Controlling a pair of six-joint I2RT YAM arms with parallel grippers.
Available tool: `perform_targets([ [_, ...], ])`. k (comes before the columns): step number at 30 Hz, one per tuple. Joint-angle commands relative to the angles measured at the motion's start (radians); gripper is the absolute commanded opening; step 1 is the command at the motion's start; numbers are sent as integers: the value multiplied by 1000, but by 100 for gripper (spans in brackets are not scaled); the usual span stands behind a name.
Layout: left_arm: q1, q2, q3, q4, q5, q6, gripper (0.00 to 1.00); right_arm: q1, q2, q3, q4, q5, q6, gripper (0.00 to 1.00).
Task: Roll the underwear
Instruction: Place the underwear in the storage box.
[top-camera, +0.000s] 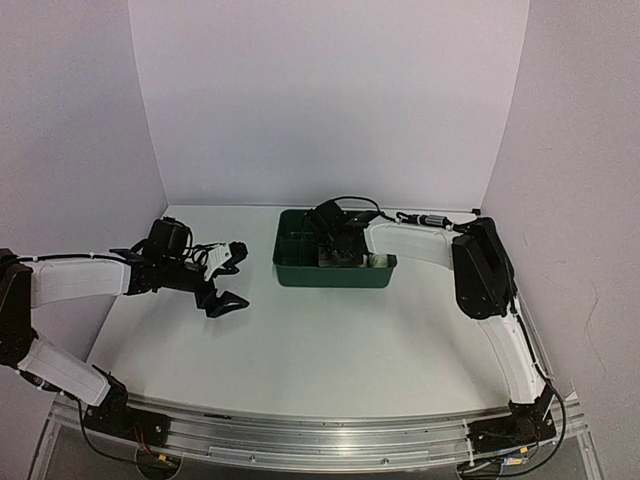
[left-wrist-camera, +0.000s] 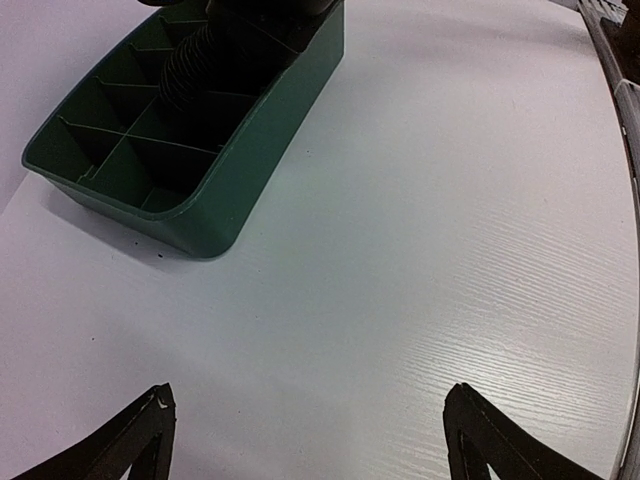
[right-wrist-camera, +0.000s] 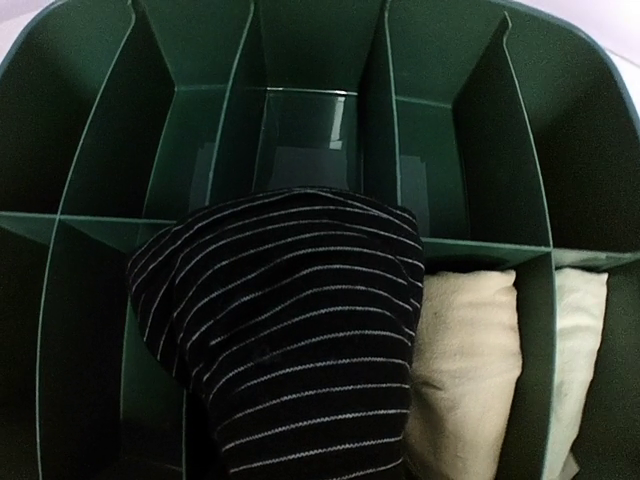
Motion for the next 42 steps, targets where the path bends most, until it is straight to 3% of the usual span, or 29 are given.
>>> perform_targets([
  [1, 0, -25, 1, 34, -9, -16, 93, -25, 22, -49, -74, 44, 183, 0],
  [5, 0, -27, -3, 33, -11, -15, 93, -25, -34, -87, -75, 77, 237, 0],
  [12, 0, -25, -5, 38, 0, -14, 93, -16, -97, 23, -71, 90, 6, 0],
  [21, 0, -27, -16, 51, 0, -6, 93, -12, -235, -91, -72, 117, -81, 0],
  [27, 0, -25, -15, 53, 5, -1, 93, -8, -190, -107, -116, 124, -69, 0],
  [42, 0, -29, -29, 54, -5, 2, 93, -8, -30, 93, -133, 23, -28, 0],
])
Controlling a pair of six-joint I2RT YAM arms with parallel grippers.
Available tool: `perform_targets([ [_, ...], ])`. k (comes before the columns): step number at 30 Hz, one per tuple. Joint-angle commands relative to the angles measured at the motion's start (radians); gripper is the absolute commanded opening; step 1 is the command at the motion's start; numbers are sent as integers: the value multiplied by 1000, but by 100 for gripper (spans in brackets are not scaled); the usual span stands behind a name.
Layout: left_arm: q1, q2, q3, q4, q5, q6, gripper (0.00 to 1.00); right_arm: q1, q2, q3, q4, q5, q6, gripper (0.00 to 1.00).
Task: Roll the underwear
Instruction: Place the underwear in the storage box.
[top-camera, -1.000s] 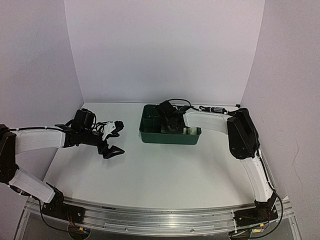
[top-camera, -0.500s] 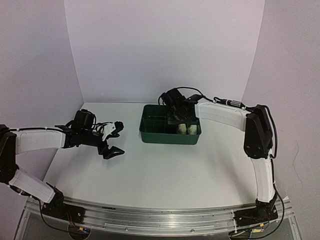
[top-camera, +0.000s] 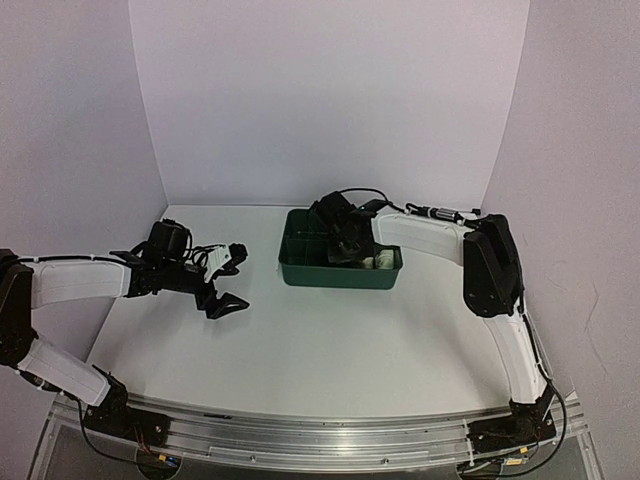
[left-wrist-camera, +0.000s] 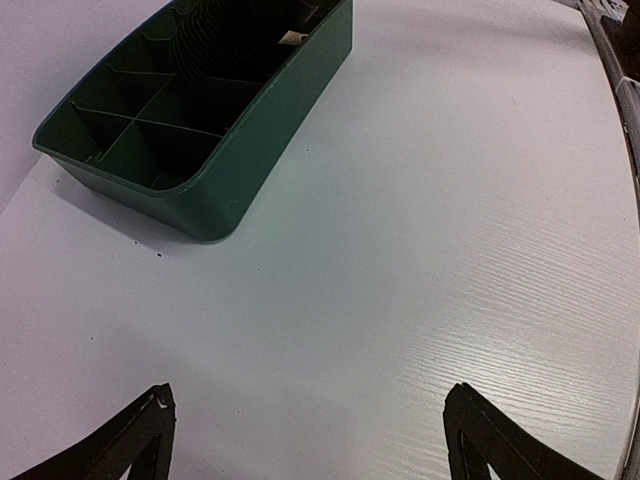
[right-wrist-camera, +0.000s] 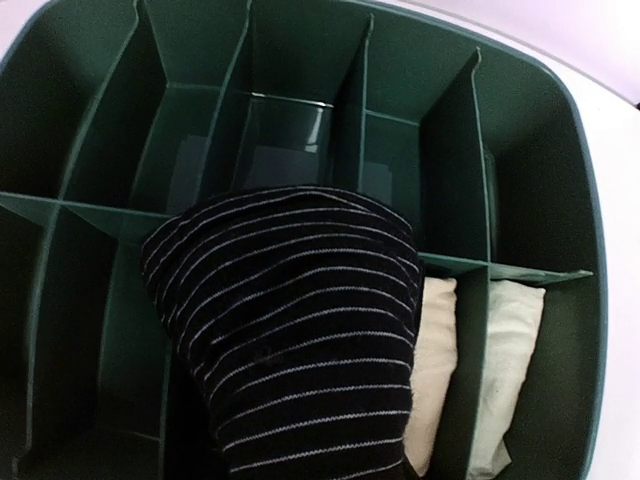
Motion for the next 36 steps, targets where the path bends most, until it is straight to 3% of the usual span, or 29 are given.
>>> perform_targets([
  [1, 0, -28, -11, 29, -4, 0, 93, -1, 29, 86, -4, -25, 38, 0],
  [11, 0, -27, -12, 28, -8, 2, 93, -17, 90, 30, -7, -32, 221, 0],
  [15, -1, -29, -19, 26, -13, 5, 93, -16, 88, 18, -7, -45, 216, 2],
  [17, 0, -29, -22, 30, -11, 5, 93, -16, 80, 21, -7, -54, 189, 12],
  [19, 0, -28, -25, 34, -8, 3, 93, -16, 68, 29, -8, -74, 146, 28],
  [22, 0, -25, -25, 39, -7, 5, 93, -15, 47, 33, -8, -100, 84, 40],
  [33, 0, -21, -22, 41, -9, 18, 93, -14, -44, 32, -7, -147, -18, 54],
  [36, 0, -24, -24, 41, -11, 22, 93, -14, -78, 29, -8, -160, -32, 71],
])
